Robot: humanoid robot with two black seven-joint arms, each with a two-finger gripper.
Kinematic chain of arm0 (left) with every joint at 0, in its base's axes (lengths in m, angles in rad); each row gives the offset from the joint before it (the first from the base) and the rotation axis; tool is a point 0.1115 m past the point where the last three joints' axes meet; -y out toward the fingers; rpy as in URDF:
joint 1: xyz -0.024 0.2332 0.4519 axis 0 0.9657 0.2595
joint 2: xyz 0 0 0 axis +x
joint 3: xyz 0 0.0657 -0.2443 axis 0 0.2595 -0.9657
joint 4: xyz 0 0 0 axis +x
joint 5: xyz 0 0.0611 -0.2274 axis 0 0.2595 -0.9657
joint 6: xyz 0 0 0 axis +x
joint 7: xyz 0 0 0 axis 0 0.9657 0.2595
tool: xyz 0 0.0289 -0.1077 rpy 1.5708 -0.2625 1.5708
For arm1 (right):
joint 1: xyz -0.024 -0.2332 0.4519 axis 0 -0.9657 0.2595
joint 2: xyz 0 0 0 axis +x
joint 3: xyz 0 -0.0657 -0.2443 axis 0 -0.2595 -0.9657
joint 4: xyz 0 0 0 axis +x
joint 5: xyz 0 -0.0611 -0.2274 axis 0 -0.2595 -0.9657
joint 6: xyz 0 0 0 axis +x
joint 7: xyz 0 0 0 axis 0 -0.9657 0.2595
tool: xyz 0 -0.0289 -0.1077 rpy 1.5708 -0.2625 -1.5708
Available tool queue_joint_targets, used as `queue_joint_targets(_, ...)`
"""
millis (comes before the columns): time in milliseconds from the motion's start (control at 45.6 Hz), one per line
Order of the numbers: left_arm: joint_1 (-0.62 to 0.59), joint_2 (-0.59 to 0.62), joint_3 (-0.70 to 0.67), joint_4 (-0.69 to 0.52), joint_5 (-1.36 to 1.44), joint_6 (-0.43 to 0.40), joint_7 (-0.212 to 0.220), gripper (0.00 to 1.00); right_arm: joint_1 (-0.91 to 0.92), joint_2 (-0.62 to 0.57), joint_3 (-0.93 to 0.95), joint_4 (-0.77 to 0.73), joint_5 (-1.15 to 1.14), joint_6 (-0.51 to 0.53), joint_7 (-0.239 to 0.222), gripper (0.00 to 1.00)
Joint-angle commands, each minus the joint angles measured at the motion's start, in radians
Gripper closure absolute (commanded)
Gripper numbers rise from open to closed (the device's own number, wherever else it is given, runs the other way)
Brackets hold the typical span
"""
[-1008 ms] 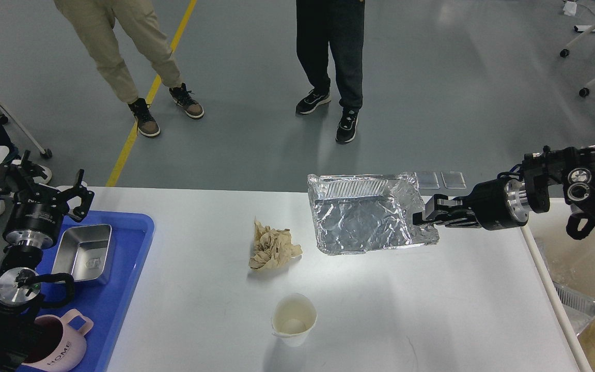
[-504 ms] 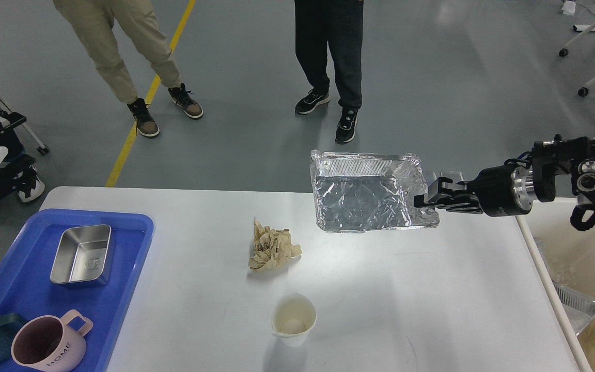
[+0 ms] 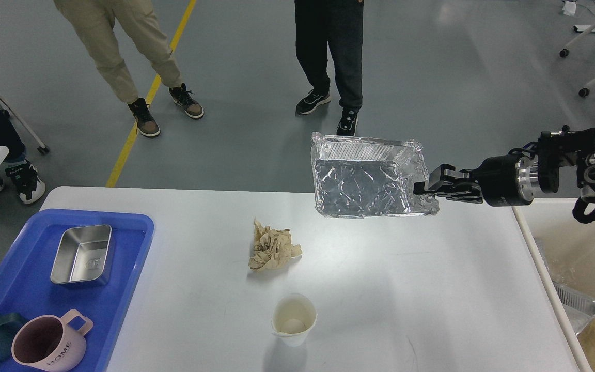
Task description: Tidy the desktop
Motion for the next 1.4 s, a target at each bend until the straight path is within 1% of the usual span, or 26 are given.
queue_joint_targets(0,-0.011,0.091,-0.011,-0.014,0.002,-0.134,-0.003,0.03,0.0,-0.004,0.016,-0.007,0.0,0.001,0.0,1.0)
queue_joint_targets(88,-0.011,0.16,-0.01,-0.008,-0.001,-0.191,-0.008,0.03,0.002,-0.004,0.019,-0.006,0.0,0.001,0.0,1.0)
queue_joint_targets(219,-0.013,0.213,-0.001,0.006,-0.006,-0.204,-0.057,0.03,0.002,-0.005,0.022,-0.006,0.0,0.001,0.0,1.0)
queue_joint_targets(285,-0.011,0.208,0.004,0.02,-0.007,-0.205,-0.068,0.03,0.0,-0.005,0.022,-0.006,0.0,0.001,0.0,1.0)
queue_joint_targets(373,-0.013,0.206,0.001,0.022,-0.004,-0.22,-0.066,0.03,-0.003,-0.014,0.022,-0.006,0.0,0.001,0.0,1.0)
queue_joint_targets(438,-0.011,0.202,-0.013,0.022,-0.001,-0.22,-0.052,0.03,-0.001,-0.016,0.022,-0.006,0.0,0.001,0.0,1.0)
queue_joint_targets(504,-0.014,0.171,-0.016,0.017,0.002,-0.22,-0.036,0.03,-0.003,-0.022,0.022,-0.004,0.0,0.001,0.0,1.0)
queue_joint_targets(570,-0.026,0.125,-0.031,0.009,0.004,-0.22,0.02,0.03,-0.003,-0.022,0.022,-0.004,0.0,0.001,0.0,1.0)
queue_joint_targets(636,-0.069,0.085,-0.06,0.003,0.002,-0.22,0.101,0.03,-0.003,-0.021,0.022,-0.004,0.0,0.001,0.0,1.0)
queue_joint_targets(658,-0.086,0.067,-0.067,0.002,0.002,-0.22,0.139,0.03,-0.003,-0.022,0.022,-0.004,0.0,0.001,0.0,1.0)
queue_joint_targets(702,-0.127,0.015,-0.082,0.0,0.002,-0.22,0.231,0.03,-0.003,-0.021,0.022,-0.004,0.0,0.001,0.0,1.0)
queue_joint_targets(767,-0.218,-0.074,-0.08,0.002,0.001,-0.22,0.389,0.03,-0.001,-0.021,0.022,-0.004,0.0,0.001,0.0,1.0)
queue_joint_targets(811,-0.285,-0.132,-0.07,0.006,-0.007,-0.22,0.484,0.03,-0.001,-0.021,0.022,-0.004,0.0,0.001,0.0,1.0)
queue_joint_targets(855,-0.334,-0.18,-0.06,0.011,-0.007,-0.22,0.553,0.03,-0.003,-0.019,0.022,-0.004,0.0,0.001,0.0,1.0)
queue_joint_targets(899,-0.364,-0.224,-0.059,0.014,-0.007,-0.22,0.607,0.03,-0.001,-0.019,0.022,-0.004,0.0,0.0,0.0,1.0)
queue_joint_targets(943,-0.375,-0.264,-0.057,0.014,-0.004,-0.22,0.638,0.03,-0.003,-0.019,0.022,-0.004,0.0,0.0,0.0,1.0)
queue_joint_targets(1140,-0.394,-0.416,-0.053,0.015,0.057,-0.22,0.727,0.03,-0.003,-0.019,0.022,-0.004,0.0,0.0,0.0,1.0)
queue_joint_targets(1184,-0.395,-0.448,-0.042,0.017,0.065,-0.22,0.754,0.03,-0.003,-0.019,0.022,-0.004,0.0,0.0,0.0,1.0)
queue_joint_targets(1272,-0.401,-0.511,-0.001,0.015,0.07,-0.22,0.826,0.03,-0.003,-0.021,0.022,-0.004,0.0,0.0,0.0,1.0)
queue_joint_targets(1315,-0.41,-0.542,0.016,0.015,0.067,-0.22,0.851,0.03,-0.003,-0.021,0.022,-0.004,0.0,0.0,0.0,1.0)
queue_joint_targets(1381,-0.418,-0.587,0.027,0.015,0.063,-0.22,0.866,0.02,-0.003,-0.022,0.022,-0.004,0.0,0.0,0.0,1.0)
